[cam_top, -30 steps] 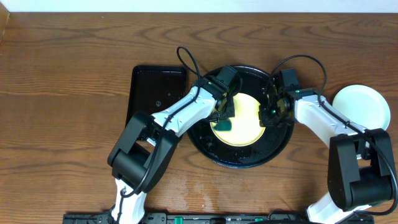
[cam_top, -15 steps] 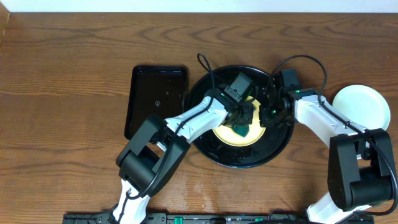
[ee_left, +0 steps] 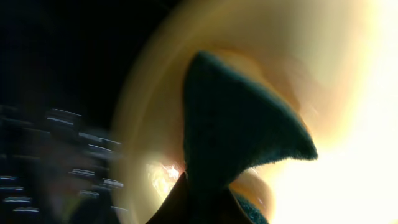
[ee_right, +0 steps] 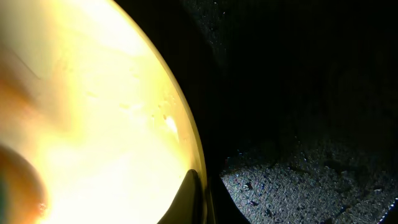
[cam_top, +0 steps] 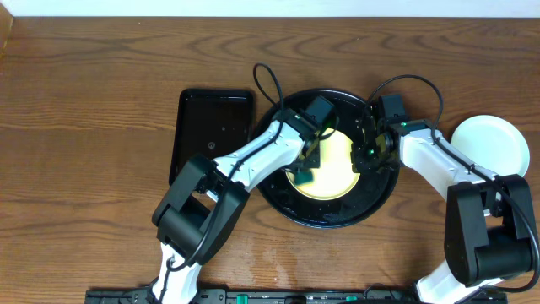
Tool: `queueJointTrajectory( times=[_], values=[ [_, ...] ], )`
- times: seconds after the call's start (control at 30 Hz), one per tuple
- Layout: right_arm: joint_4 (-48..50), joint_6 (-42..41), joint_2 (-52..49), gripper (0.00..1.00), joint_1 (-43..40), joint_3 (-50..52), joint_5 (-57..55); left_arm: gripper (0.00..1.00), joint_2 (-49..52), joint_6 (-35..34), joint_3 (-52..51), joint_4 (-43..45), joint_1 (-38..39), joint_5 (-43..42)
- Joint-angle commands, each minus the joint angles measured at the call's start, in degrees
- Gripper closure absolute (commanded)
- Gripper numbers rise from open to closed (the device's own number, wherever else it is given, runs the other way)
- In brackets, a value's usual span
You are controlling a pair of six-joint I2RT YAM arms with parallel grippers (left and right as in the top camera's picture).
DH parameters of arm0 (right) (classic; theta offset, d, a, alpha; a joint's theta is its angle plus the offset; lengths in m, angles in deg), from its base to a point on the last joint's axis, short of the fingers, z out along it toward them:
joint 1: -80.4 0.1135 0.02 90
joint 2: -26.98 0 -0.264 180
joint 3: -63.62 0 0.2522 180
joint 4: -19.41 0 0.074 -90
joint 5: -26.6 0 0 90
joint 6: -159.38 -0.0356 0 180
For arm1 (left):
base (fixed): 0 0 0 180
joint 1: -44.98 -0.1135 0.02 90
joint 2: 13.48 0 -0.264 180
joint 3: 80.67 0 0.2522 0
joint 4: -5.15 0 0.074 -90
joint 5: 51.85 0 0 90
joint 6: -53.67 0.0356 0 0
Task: Clean dirty plates on tray and stack at the side
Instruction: 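Scrub the red stains on the yellow plate with the held sponge, then return the sponge to the black tray with the left gripper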
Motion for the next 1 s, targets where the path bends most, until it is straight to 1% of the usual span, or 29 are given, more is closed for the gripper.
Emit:
queueJointTrajectory(
  times=[0.0,0.07,0.13,0.23,0.37,0.5,0.6,0.8,0.9,0.97],
  values=[
    [-0.7,1.3,-0.9,0.99,0.2,1.1,-4.4,0.92,3.2,-0.7,-0.3,-0.9,-2.0,20.3],
    [-0.6,1.6,-0.9,0.99,0.2,1.1,-4.5,0.92,3.2,-0.3,-0.2,0.8,-1.8,23.1],
    [-0.5,1.6,-0.9,0.99,0.2,1.1,-4.6,0.93,3.2,1.8,-0.2,2.8,-1.5,24.2],
    [-0.5,1.6,-0.9,0.99,0.2,1.1,-4.6,0.93,3.2,2.9,-0.2,4.0,-1.0,25.6],
    [-0.6,1.6,-0.9,0.99,0.2,1.1,-4.6,0.93,2.8,4.5,0.3,4.7,-0.1,26.2],
    [-0.5,1.6,-0.9,0.99,0.2,1.1,-4.6,0.93,-0.5,4.5,1.0,4.6,0.5,26.1],
    [-0.7,1.6,-0.9,0.99,0.2,1.1,-4.6,0.93,-5.3,4.5,1.0,4.3,0.5,24.6],
    [-0.7,1.6,-0.9,0.99,0.2,1.1,-4.6,0.92,-15.8,4.5,1.0,2.6,-0.6,17.4],
    [-0.7,1.6,-0.9,0.99,0.1,1.1,-4.6,0.93,-19.9,4.8,1.0,0.0,-2.2,14.5],
    [-0.7,1.6,-0.9,0.99,0.1,1.1,-4.6,0.92,-21.9,5.2,1.0,-2.9,-4.2,14.0]
  ],
)
